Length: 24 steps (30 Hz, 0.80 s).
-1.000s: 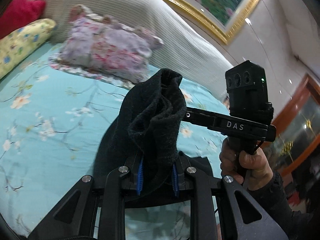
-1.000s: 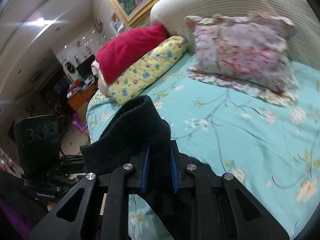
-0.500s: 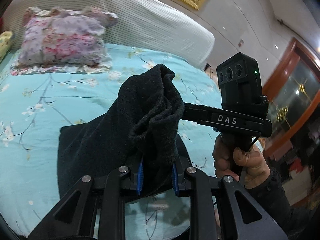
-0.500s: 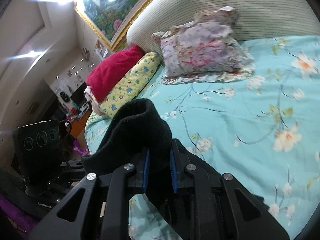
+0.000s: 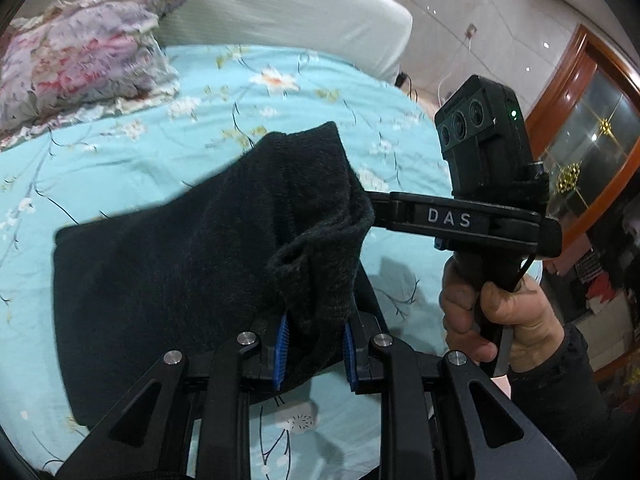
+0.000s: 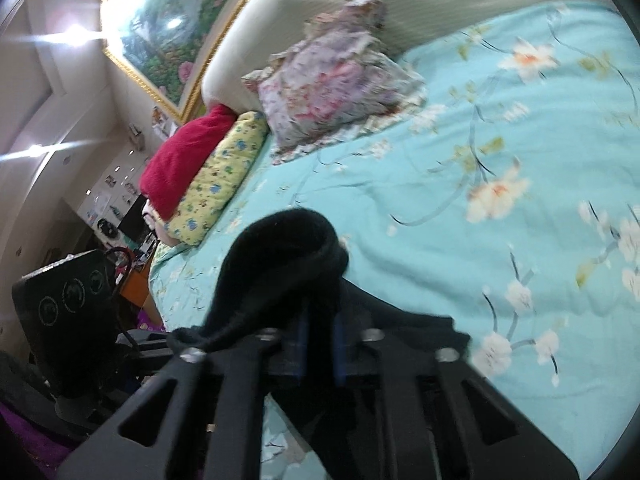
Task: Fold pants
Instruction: 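Carry the lifted end over the bundle with the left gripper and lower it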
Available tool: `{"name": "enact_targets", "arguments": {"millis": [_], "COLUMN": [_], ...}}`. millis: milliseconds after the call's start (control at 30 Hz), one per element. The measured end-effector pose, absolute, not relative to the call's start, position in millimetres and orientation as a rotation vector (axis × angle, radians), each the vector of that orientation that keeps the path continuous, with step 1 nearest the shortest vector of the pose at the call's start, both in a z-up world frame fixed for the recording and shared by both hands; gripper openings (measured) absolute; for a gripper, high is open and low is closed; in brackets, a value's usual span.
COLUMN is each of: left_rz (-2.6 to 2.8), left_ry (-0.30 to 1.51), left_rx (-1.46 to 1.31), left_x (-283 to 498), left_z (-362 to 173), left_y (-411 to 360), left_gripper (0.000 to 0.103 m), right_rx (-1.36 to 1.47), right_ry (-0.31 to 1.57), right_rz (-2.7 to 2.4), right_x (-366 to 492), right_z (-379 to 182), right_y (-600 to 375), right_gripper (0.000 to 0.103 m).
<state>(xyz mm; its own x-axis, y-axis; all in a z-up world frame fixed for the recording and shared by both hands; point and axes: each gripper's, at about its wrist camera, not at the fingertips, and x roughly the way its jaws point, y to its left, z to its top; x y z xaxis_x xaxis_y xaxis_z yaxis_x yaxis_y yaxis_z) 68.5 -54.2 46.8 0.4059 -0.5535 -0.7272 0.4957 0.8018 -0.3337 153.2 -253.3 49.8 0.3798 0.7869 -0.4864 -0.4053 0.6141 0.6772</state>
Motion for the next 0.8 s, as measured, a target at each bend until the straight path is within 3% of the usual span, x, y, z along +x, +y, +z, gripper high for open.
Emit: {"name": "enact_targets", "arguments": {"millis": [200,467,633,733,800], "left_rz": [-0.668,-0.735,-0.784,-0.802,-0.8], "left_ry": [0.971,0.975,0.971,0.961,0.952], "left_rx": [-0.057,-0.077,-0.094,-0.117,-0.13], "left_x": [75,69,60,54,51], "left_z": [27,30,38,44,48], "left_y": [-60,-59,-54,-44,-36], "left_gripper": [0.023,0.036,0.037,0.038,0.038], "right_rx": [0.485,0.472,0.434,0.452,0.436], "right_ry": [0.91,0.879,0.88,0.885,0.875], "right_rz": [0.746,0.605,0.502,0.467,0.437], "right_x": [144,122,108,102,99], "right_z": [35,45,59,64,69], "right_y": [-260,-282,-284,-282,-278], "right_gripper": [0.0,0.001,0.002,0.018,0.052]}}
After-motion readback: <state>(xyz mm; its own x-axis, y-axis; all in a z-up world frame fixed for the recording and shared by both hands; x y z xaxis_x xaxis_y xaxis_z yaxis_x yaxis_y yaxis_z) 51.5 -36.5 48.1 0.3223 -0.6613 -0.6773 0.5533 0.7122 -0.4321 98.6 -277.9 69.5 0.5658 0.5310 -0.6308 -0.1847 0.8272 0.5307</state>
